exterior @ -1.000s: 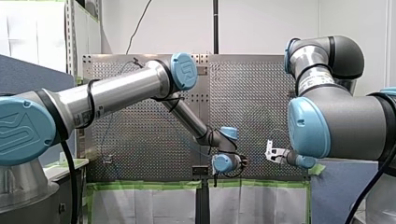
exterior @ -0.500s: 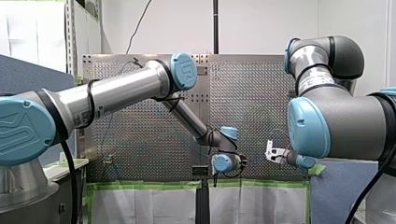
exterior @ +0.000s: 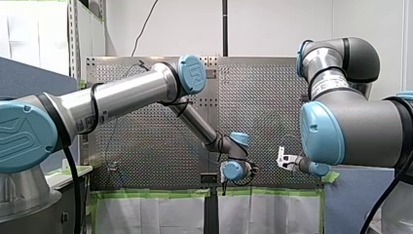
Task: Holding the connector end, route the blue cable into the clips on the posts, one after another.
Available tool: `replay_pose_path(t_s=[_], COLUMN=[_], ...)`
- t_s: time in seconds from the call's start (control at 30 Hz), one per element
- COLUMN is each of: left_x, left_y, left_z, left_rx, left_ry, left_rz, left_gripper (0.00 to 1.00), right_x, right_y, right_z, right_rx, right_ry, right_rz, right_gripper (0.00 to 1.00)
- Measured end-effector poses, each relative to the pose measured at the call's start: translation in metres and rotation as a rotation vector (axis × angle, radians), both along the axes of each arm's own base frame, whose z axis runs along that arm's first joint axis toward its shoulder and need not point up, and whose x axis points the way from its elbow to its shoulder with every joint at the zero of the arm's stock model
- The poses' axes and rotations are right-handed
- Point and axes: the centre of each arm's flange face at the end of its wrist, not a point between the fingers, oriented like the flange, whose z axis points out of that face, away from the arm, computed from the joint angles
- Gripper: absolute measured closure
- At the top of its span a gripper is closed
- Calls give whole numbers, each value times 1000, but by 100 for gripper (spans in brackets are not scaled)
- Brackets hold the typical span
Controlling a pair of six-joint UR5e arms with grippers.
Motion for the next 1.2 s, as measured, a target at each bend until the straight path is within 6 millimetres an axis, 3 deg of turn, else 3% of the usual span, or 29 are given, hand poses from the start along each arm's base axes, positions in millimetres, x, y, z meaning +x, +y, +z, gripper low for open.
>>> replay_pose_path(t_s=[0.47,0.87,1.2], left_x=[-7,-8,0], left_y=[-1,12,42], left_z=[6,53,88], left_rx=[16,-42,-129], left_ry=[-6,-76,-77], left_rz=[6,70,179], left_gripper=[0,0,0], right_x=[-3,-6,-7], right_y=[-1,-2,-2], right_z=[0,0,0], right_rx=[1,2,3], right_ry=[0,1,1], right_rz=[-5,-11,-16], right_gripper=[100,100,100])
